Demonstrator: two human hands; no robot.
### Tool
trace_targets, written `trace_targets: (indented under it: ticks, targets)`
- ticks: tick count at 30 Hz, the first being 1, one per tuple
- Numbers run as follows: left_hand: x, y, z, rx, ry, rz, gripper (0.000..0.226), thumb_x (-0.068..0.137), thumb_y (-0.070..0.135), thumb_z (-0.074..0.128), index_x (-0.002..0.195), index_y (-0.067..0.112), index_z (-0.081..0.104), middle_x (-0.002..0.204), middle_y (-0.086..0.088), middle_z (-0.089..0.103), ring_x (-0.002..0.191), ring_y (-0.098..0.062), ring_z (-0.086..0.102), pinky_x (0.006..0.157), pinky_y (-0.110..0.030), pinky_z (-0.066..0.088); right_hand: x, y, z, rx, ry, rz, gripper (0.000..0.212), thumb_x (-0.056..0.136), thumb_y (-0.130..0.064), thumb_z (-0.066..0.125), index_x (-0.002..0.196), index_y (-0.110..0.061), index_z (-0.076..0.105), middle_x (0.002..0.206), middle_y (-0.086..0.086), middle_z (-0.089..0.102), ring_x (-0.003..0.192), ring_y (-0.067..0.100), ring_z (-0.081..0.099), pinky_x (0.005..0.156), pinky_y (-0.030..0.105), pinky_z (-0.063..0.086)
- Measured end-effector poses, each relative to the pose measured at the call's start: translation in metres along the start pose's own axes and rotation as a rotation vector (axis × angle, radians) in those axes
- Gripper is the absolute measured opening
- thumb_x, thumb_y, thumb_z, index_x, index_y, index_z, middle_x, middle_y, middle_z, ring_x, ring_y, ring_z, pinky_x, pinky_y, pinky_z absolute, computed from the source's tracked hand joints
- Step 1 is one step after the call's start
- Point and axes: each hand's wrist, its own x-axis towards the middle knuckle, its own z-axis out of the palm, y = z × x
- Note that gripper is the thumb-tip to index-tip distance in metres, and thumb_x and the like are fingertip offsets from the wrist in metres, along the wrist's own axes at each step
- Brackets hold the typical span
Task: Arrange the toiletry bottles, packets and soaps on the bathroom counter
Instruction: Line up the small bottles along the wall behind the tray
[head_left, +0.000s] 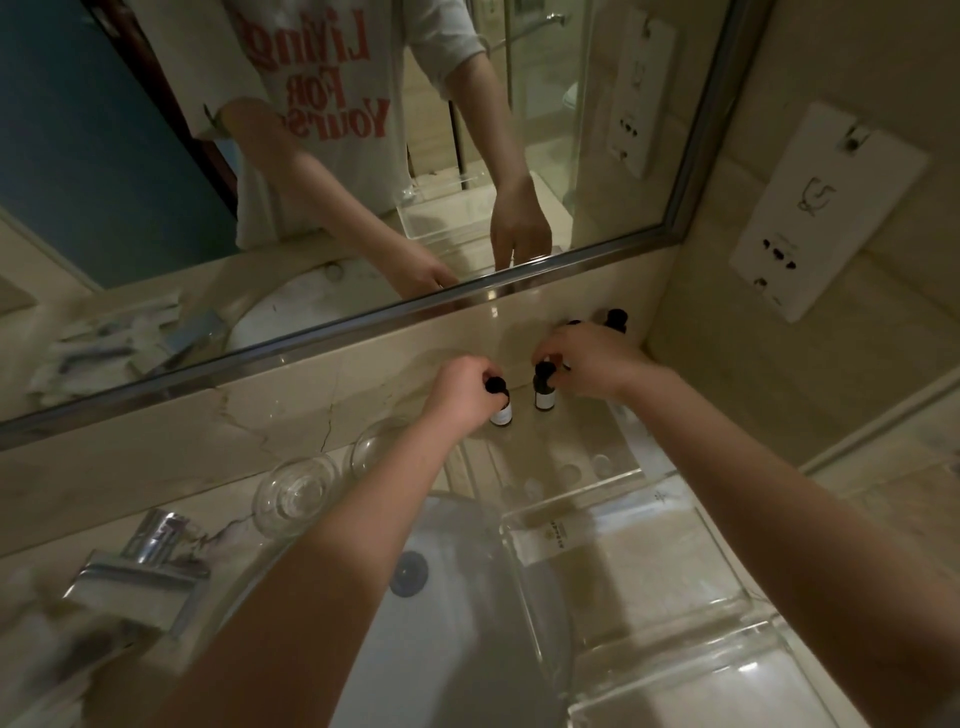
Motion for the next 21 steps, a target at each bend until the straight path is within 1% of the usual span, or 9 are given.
trace_targets:
  ticks: [3, 6, 9, 11, 14, 18, 19, 21]
  targets:
    - [0.009, 0.004, -0.002, 0.019, 0.006, 0.011, 0.022, 0.079, 0.009, 0.068, 0.101, 0.006, 0.068, 0.103, -0.012, 0.068, 0.095, -0.025, 0.062, 0.074, -0.026, 0.046, 0.008, 0.000, -0.004, -0.039, 0.030, 0.012, 0.028, 0.088, -0.020, 0.057, 0.115, -0.020, 0.063, 0.107, 0.004, 0.065, 0.095, 0.023, 0.061, 0.081, 0.042, 0.054]
    - [0.019, 0.008, -0.003, 0.038, 0.006, 0.011, 0.018, 0.079, 0.012, 0.068, 0.096, 0.006, 0.068, 0.099, -0.013, 0.067, 0.091, -0.026, 0.062, 0.068, -0.026, 0.044, 0.017, 0.006, -0.006, -0.042, 0.100, 0.005, 0.020, 0.086, -0.020, 0.058, 0.104, -0.017, 0.066, 0.098, 0.004, 0.066, 0.089, 0.023, 0.062, 0.074, 0.039, 0.054]
    - [0.029, 0.010, -0.001, 0.092, -0.012, 0.029, 0.018, 0.080, 0.014, 0.066, 0.096, 0.006, 0.067, 0.098, -0.014, 0.067, 0.090, -0.028, 0.062, 0.066, -0.025, 0.041, 0.021, 0.008, -0.009, -0.041, 0.138, -0.012, 0.021, 0.085, -0.015, 0.058, 0.104, -0.014, 0.066, 0.099, 0.006, 0.067, 0.088, 0.024, 0.062, 0.076, 0.040, 0.054]
    - [0.034, 0.012, -0.001, 0.125, -0.014, 0.053, 0.019, 0.082, 0.014, 0.064, 0.097, 0.004, 0.068, 0.100, -0.015, 0.067, 0.092, -0.028, 0.062, 0.067, -0.026, 0.042, 0.024, 0.008, -0.009, -0.067, 0.150, -0.026, 0.023, 0.085, -0.014, 0.057, 0.106, -0.016, 0.066, 0.100, 0.005, 0.067, 0.089, 0.024, 0.062, 0.075, 0.038, 0.054]
    - [0.039, 0.014, 0.001, 0.150, 0.000, 0.093, 0.020, 0.084, 0.013, 0.062, 0.099, 0.001, 0.068, 0.103, -0.018, 0.067, 0.095, -0.030, 0.062, 0.076, -0.029, 0.047, 0.028, 0.009, -0.009, -0.075, 0.151, -0.023, 0.023, 0.086, -0.015, 0.056, 0.105, -0.020, 0.067, 0.103, 0.004, 0.067, 0.090, 0.024, 0.062, 0.076, 0.039, 0.054]
    - [0.044, 0.016, 0.005, 0.184, 0.003, 0.117, 0.022, 0.086, 0.012, 0.057, 0.102, 0.001, 0.068, 0.106, -0.018, 0.067, 0.099, -0.031, 0.061, 0.082, -0.033, 0.048, 0.029, 0.010, -0.008, -0.087, 0.174, -0.016, 0.022, 0.086, -0.015, 0.056, 0.104, -0.022, 0.067, 0.103, 0.003, 0.067, 0.089, 0.023, 0.062, 0.075, 0.036, 0.053]
    - [0.045, 0.017, 0.006, 0.184, 0.008, 0.121, 0.022, 0.087, 0.012, 0.056, 0.102, 0.001, 0.068, 0.106, -0.018, 0.067, 0.100, -0.032, 0.061, 0.083, -0.032, 0.048, 0.029, 0.010, -0.008, -0.085, 0.184, -0.015, 0.022, 0.087, -0.015, 0.055, 0.104, -0.022, 0.067, 0.101, 0.003, 0.067, 0.088, 0.023, 0.062, 0.074, 0.036, 0.053]
    - [0.047, 0.017, 0.008, 0.176, 0.019, 0.129, 0.020, 0.086, 0.011, 0.055, 0.096, 0.001, 0.068, 0.101, -0.018, 0.067, 0.097, -0.032, 0.062, 0.079, -0.030, 0.047, 0.028, 0.011, -0.007, -0.079, 0.191, -0.009, 0.021, 0.088, -0.015, 0.054, 0.103, -0.022, 0.067, 0.099, 0.003, 0.067, 0.086, 0.022, 0.061, 0.074, 0.036, 0.054]
